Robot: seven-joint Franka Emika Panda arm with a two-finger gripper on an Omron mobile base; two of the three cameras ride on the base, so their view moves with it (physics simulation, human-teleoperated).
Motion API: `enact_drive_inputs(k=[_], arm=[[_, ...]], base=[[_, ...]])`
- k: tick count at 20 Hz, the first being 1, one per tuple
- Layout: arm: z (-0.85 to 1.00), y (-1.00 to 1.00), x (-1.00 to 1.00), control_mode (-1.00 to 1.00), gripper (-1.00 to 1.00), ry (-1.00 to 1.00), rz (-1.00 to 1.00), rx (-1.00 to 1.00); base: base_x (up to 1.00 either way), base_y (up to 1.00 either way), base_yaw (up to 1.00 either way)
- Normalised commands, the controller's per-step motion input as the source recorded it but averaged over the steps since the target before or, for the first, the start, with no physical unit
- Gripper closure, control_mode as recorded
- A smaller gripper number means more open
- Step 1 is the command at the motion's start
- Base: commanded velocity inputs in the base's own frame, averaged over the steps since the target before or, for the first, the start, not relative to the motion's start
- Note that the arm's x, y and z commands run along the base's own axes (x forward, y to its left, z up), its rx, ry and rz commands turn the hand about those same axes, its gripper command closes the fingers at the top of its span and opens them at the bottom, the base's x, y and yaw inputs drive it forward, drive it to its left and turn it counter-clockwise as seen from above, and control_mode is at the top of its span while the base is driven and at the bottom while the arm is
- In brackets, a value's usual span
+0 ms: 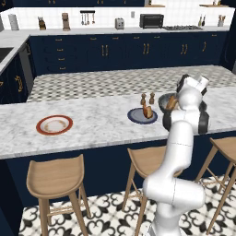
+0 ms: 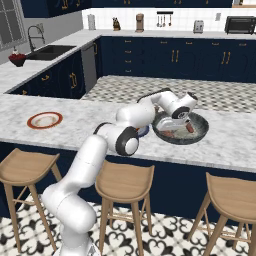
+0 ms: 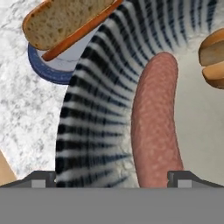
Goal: Place one bun and one sausage from the bowl on each plate.
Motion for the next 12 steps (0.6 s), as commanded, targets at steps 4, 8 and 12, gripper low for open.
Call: enact_drive_inputs(k=[4,8,12], arm=[[-0.16,0.0,0.03,-1.0,-1.0,0.02,0.02,0.01],[-0.04,-0.04,0.01,-1.0,-1.0,0.03,0.0,0.04],[0.0,-0.24,-0.01,-1.0,-1.0,0.01,0.0,0.05]], base=[[0.0,0.0,0.0],[0.0,0.0,0.0],[0.0,0.0,0.0]])
